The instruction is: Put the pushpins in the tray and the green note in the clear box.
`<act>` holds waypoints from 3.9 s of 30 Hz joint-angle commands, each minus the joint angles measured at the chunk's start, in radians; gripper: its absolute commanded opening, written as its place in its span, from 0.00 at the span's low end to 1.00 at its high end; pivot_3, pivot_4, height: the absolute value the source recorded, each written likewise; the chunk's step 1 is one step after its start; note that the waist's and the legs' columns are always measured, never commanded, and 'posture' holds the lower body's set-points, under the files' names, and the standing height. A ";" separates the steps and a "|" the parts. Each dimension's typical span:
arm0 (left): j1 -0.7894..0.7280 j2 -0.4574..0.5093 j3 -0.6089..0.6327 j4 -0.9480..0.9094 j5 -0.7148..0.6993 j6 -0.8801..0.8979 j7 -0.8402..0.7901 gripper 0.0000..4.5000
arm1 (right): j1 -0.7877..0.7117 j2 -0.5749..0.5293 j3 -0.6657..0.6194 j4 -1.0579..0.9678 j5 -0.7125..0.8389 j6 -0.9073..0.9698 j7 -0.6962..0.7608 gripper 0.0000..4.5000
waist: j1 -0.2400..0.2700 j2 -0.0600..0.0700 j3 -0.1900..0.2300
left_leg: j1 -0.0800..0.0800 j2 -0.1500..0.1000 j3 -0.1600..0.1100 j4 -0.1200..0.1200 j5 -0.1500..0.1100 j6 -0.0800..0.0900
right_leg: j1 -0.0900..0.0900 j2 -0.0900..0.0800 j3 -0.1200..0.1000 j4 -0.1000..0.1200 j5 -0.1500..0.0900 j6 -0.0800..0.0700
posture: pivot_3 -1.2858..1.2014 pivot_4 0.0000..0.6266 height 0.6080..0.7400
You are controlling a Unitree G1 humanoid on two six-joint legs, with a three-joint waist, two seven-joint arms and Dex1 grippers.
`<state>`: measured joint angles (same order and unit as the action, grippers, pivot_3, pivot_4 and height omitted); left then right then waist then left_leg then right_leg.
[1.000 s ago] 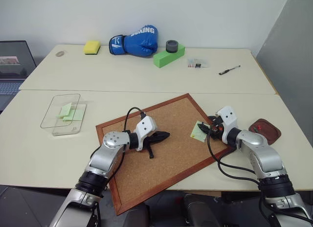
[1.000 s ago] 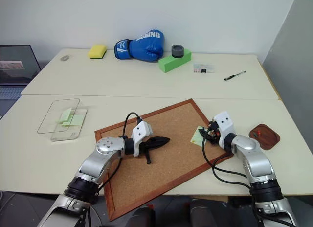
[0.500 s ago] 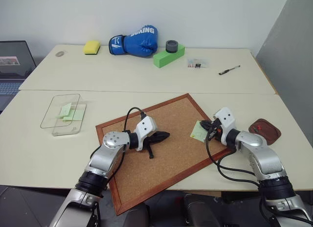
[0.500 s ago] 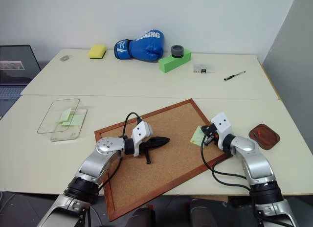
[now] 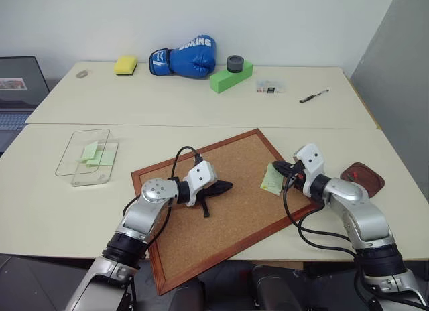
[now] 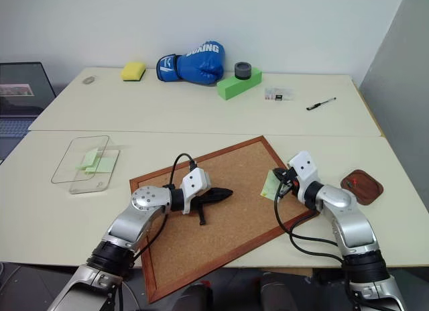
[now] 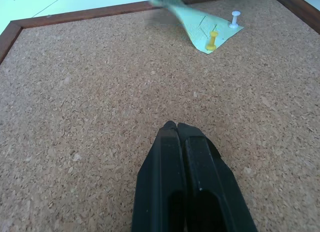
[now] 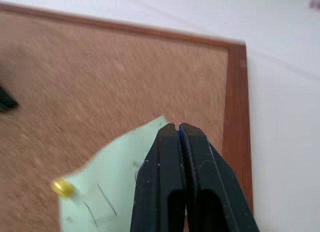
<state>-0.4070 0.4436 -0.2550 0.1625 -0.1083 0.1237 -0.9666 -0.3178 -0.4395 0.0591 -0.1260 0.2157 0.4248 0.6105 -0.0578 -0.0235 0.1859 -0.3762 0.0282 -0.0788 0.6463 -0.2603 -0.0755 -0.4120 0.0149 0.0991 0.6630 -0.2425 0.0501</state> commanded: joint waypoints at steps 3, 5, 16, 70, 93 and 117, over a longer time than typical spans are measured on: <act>0.011 0.007 -0.037 0.044 0.048 0.011 0.006 0.00 | -0.024 -0.007 -0.044 -0.065 0.031 0.002 -0.004 0.00 | 0.000 0.000 0.000 | 0.003 0.000 0.000 0.000 0.000 0.000 | 0.003 0.000 0.000 0.000 0.000 0.000 | 0.52 0.24 1.00; 0.009 0.006 -0.037 0.048 0.049 0.009 0.008 0.00 | -0.024 -0.016 -0.062 -0.083 0.041 0.016 -0.007 0.00 | 0.000 0.000 0.000 | 0.003 0.000 0.000 0.000 0.000 0.000 | 0.003 0.000 0.000 0.000 0.000 0.000 | 0.52 0.24 1.00; 0.016 0.006 -0.038 0.055 0.046 0.002 0.020 0.00 | 0.234 -0.176 -0.301 -0.248 0.076 0.071 -0.007 0.00 | 0.003 0.001 -0.001 | 0.002 0.000 0.000 -0.001 0.000 0.000 | 0.003 0.000 0.000 -0.002 0.000 0.000 | 0.52 0.24 1.00; 0.022 0.020 -0.039 0.074 0.059 -0.026 0.000 0.00 | 0.340 -0.243 -0.505 -0.118 0.034 0.049 -0.107 0.99 | -0.003 0.003 -0.002 | 0.009 0.000 0.003 -0.004 0.000 0.000 | 0.007 0.000 0.004 -0.005 -0.004 -0.006 | 0.52 0.24 1.00; 0.023 0.021 -0.043 0.091 0.065 -0.041 0.002 0.00 | 0.370 0.000 -0.031 -0.334 0.046 0.044 -0.114 0.99 | -0.002 0.003 -0.002 | 0.004 0.001 0.002 -0.007 0.000 0.000 | 0.006 0.000 0.002 -0.016 -0.005 -0.005 | 0.52 0.24 1.00; 0.015 0.024 -0.041 0.100 0.066 -0.044 0.001 0.00 | 0.377 -0.009 -0.024 -0.293 0.032 0.012 -0.084 0.03 | -0.002 0.003 -0.002 | 0.004 0.001 0.002 -0.007 0.000 0.000 | 0.006 0.000 0.001 -0.016 -0.005 -0.005 | 0.52 0.24 1.00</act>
<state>-0.4119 0.4481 -0.2711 0.2030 -0.0935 0.0573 -0.9711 0.0668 -0.4411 0.0412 -0.3939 0.2469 0.4578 0.5200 -0.0597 -0.0209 0.1841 -0.3725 0.0297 -0.0771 0.6394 -0.2606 -0.0752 -0.4058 0.0146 0.1004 0.6471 -0.2472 0.0450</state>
